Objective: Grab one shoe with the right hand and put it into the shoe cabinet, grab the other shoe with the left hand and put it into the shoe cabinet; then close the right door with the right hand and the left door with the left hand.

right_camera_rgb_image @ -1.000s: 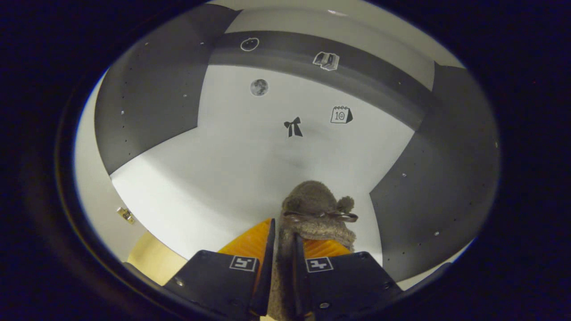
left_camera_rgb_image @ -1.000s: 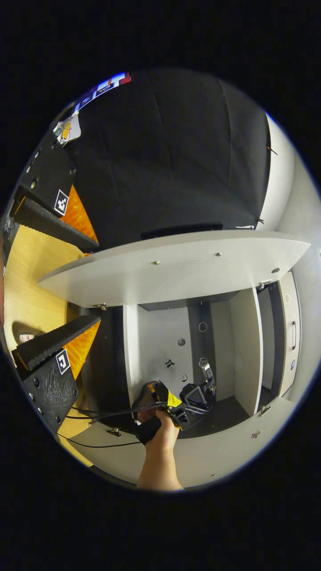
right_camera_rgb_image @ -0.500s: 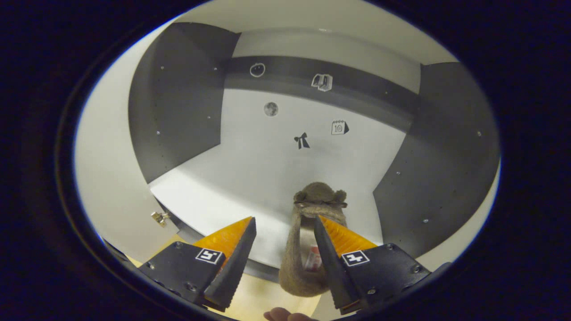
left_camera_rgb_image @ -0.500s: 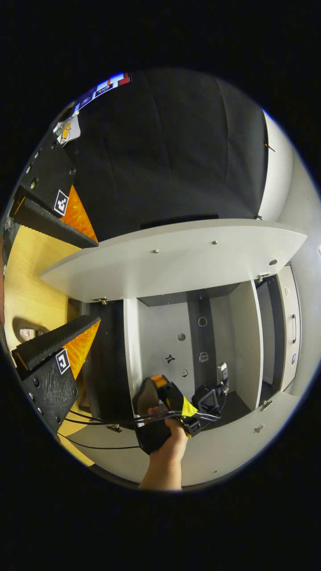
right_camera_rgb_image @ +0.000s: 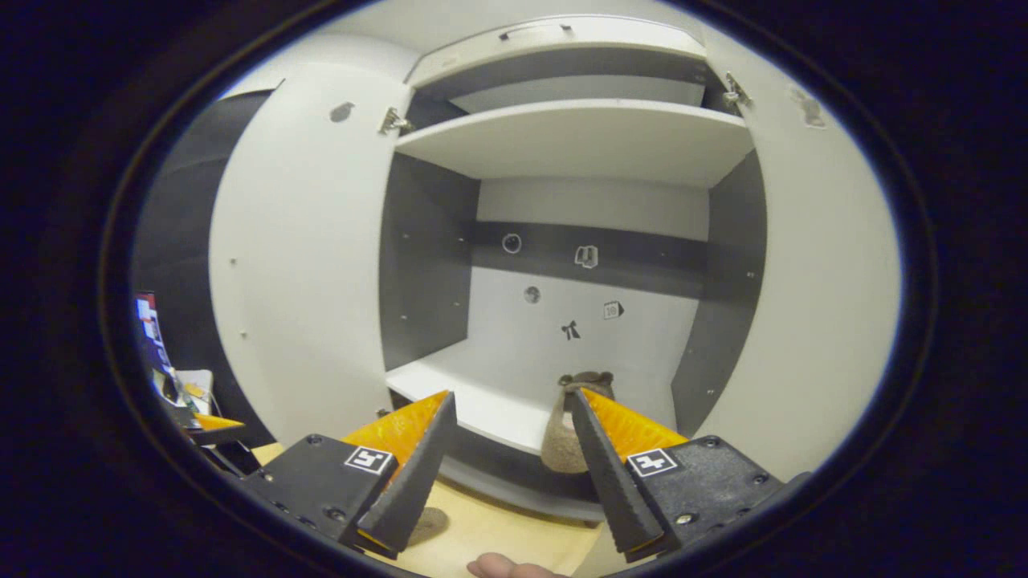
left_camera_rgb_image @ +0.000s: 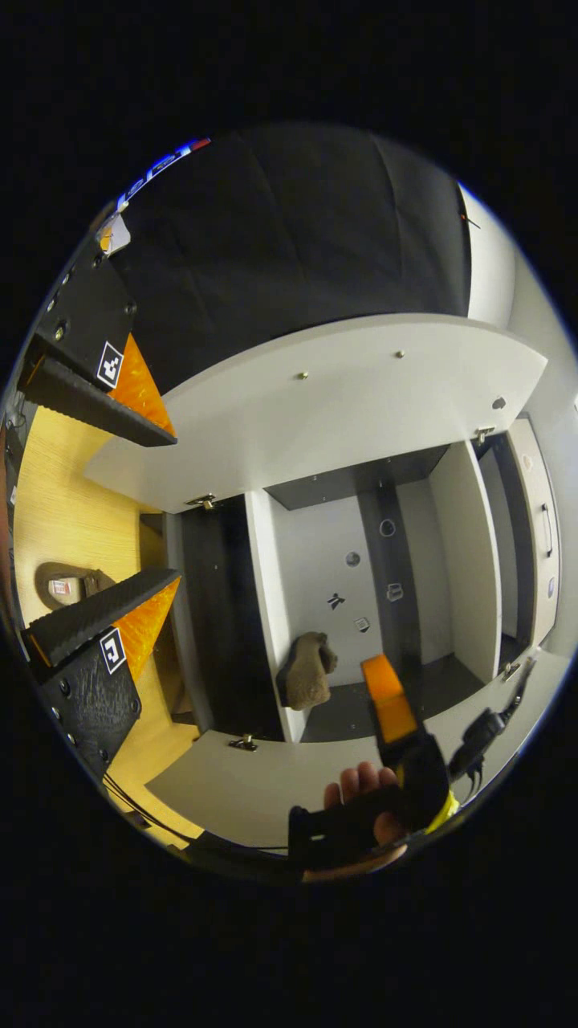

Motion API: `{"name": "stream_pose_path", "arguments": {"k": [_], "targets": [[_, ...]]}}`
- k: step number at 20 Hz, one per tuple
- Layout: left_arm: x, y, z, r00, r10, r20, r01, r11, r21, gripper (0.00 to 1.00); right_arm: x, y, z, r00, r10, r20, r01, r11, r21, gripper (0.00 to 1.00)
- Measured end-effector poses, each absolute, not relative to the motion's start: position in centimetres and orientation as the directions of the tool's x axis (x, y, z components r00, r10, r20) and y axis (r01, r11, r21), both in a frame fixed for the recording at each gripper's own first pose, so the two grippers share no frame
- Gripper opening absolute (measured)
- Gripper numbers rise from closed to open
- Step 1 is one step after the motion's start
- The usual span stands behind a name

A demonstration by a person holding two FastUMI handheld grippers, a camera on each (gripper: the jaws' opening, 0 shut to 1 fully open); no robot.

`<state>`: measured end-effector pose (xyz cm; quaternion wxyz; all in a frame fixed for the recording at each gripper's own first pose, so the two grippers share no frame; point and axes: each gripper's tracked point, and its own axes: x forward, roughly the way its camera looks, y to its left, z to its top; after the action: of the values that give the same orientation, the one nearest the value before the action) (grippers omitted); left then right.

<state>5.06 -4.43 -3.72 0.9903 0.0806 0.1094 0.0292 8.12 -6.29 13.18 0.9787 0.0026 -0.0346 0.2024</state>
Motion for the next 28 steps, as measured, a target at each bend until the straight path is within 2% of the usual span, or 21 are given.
{"name": "stream_pose_path", "arguments": {"k": [1,3,6,8,9,13,14,15,17,22,27,28], "targets": [[5.2,-5.0,-4.7,0.972,0.068,-0.225,-0.028,0.984,0.178,0.93,7.4,-6.5,12.2,0.909,0.41,0.07,-0.41,0.912,-0.006,0.96],[5.7,-6.0,-6.6,0.966,0.052,-0.254,-0.003,0.982,0.188,0.92,5.9,-7.1,9.9,0.91,0.412,0.046,-0.412,0.911,0.003,0.92],[6.7,-7.9,-10.1,0.954,0.01,-0.301,0.047,0.982,0.184,0.93,5.0,-6.8,6.1,0.914,0.405,-0.023,-0.405,0.913,-0.048,0.92],[7.1,-9.2,-13.6,0.941,-0.023,-0.338,0.085,0.982,0.171,0.93,4.3,-6.5,5.3,0.924,0.38,-0.037,-0.382,0.923,-0.046,0.96],[7.4,-9.5,-15.2,0.932,-0.032,-0.361,0.098,0.981,0.167,0.93,4.0,-6.0,4.7,0.922,0.383,-0.05,-0.385,0.923,-0.026,0.92],[8.6,-9.1,-20.8,0.917,-0.04,-0.397,0.109,0.982,0.153,0.93,4.4,-5.1,2.3,0.93,0.346,-0.125,-0.353,0.935,-0.033,0.92],[8.5,-9.0,-22.6,0.905,-0.038,-0.424,0.102,0.986,0.13,0.93,4.6,-4.8,1.8,0.926,0.346,-0.15,-0.356,0.933,-0.045,0.96],[8.5,-9.2,-24.5,0.891,-0.05,-0.452,0.109,0.988,0.105,0.93,4.5,-4.4,1.4,0.921,0.349,-0.173,-0.364,0.93,-0.057,0.92],[8.3,-9.4,-27.3,0.873,-0.057,-0.485,0.112,0.99,0.085,0.93,4.3,-4.2,1.5,0.924,0.337,-0.183,-0.355,0.932,-0.075,0.93],[9.6,-9.9,-30.8,0.858,-0.064,-0.51,0.085,0.996,0.018,0.93,3.4,-3.5,1.6,0.934,0.297,-0.199,-0.327,0.935,-0.139,0.92],[9.3,-10.2,-32.2,0.841,-0.09,-0.534,0.041,0.994,-0.104,0.86,2.2,-3.4,1.5,0.937,0.282,-0.204,-0.313,0.939,-0.139,0.92],[9.1,-10.7,-32.6,0.832,-0.123,-0.541,0.06,0.989,-0.132,0.85,2.1,-3.4,1.4,0.938,0.279,-0.207,-0.311,0.939,-0.146,0.96]]}}
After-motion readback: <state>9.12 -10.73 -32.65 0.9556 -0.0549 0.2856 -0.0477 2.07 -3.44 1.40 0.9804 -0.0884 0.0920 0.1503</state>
